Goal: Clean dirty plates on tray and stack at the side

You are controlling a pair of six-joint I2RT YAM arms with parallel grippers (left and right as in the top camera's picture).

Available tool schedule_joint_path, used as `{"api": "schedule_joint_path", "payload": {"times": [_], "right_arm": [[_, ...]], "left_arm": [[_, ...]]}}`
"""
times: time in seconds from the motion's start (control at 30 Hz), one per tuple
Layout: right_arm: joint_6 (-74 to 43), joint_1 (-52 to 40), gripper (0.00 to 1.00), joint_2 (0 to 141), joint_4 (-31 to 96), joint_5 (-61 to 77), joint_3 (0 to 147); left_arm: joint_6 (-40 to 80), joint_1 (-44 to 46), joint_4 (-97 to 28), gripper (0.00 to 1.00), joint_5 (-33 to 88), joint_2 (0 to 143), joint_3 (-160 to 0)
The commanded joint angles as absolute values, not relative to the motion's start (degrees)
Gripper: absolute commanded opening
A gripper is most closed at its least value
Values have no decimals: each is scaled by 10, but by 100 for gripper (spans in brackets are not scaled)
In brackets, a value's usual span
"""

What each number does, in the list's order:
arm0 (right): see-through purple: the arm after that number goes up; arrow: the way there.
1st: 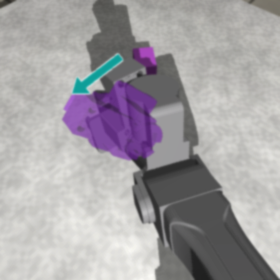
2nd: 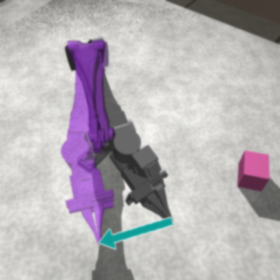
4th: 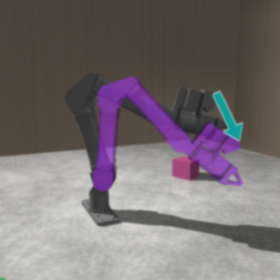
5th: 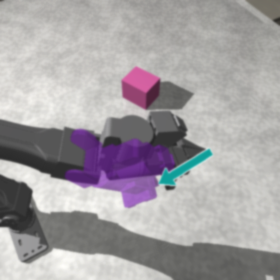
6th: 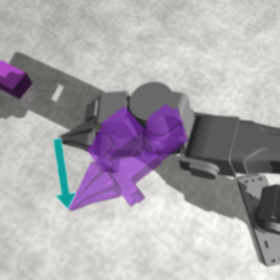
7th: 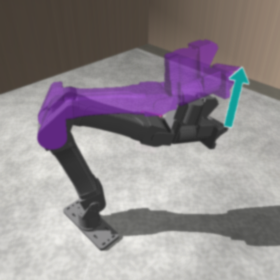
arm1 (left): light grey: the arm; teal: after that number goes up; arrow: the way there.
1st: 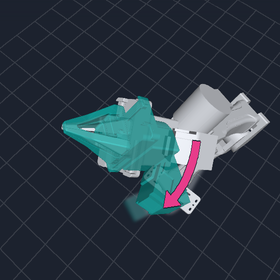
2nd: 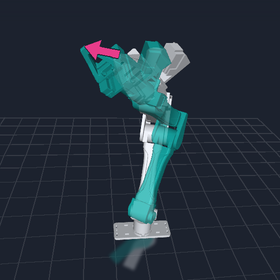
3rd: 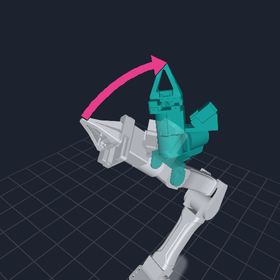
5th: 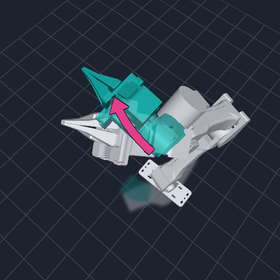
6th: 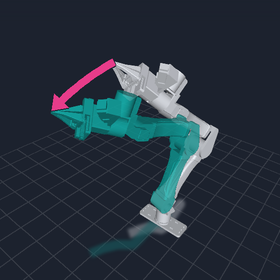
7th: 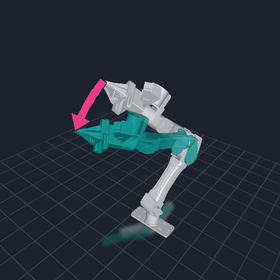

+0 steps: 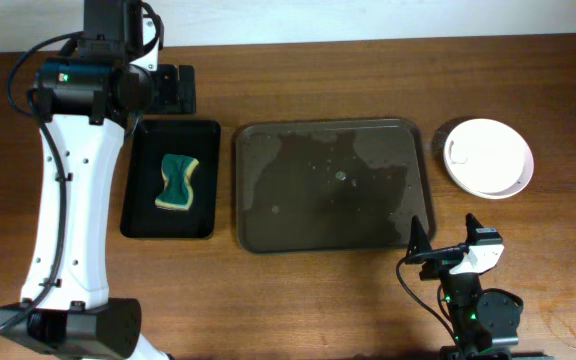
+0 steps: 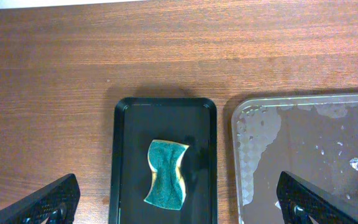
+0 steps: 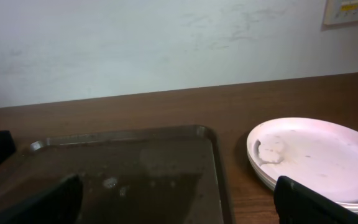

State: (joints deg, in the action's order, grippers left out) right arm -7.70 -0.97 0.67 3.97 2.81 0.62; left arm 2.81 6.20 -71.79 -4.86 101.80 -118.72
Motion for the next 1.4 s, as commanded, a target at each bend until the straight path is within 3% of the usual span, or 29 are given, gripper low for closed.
{"api": "schedule_joint_path", "payload": {"times": [0.0, 0.23, 0.43, 0.6, 0.73, 0.87, 1.0, 1.13, 1.2, 1.37], "right_arm": [[-79, -15, 99, 2, 43, 27, 3], [-79, -15, 99, 2, 43, 27, 3], [-79, -15, 99, 2, 43, 27, 3], [-79, -15, 99, 2, 43, 27, 3], [-79, -15, 99, 2, 43, 27, 3], [-79, -15, 99, 2, 43, 27, 3], [-79, -15, 99, 2, 43, 27, 3], [-79, -15, 99, 2, 43, 27, 3], [-79, -15, 99, 2, 43, 27, 3], [-79, -15, 99, 2, 43, 27, 3]], "left_arm": [[34, 59, -717, 99, -47, 1019, -1188], [34, 60, -724, 100, -54, 1006, -1188], [16, 33, -741, 99, -83, 823, -1161], [-100, -28, -502, 99, -11, 517, -831], [-100, -28, -252, 99, 21, 262, -481], [-100, -23, -79, 99, 67, 98, -222], [-100, -15, -31, 99, 67, 4, -97], [-100, -15, 18, 99, 63, 3, -16], [-99, -15, -44, 99, 62, 3, -5], [-100, -15, -40, 100, 66, 3, -5]]}}
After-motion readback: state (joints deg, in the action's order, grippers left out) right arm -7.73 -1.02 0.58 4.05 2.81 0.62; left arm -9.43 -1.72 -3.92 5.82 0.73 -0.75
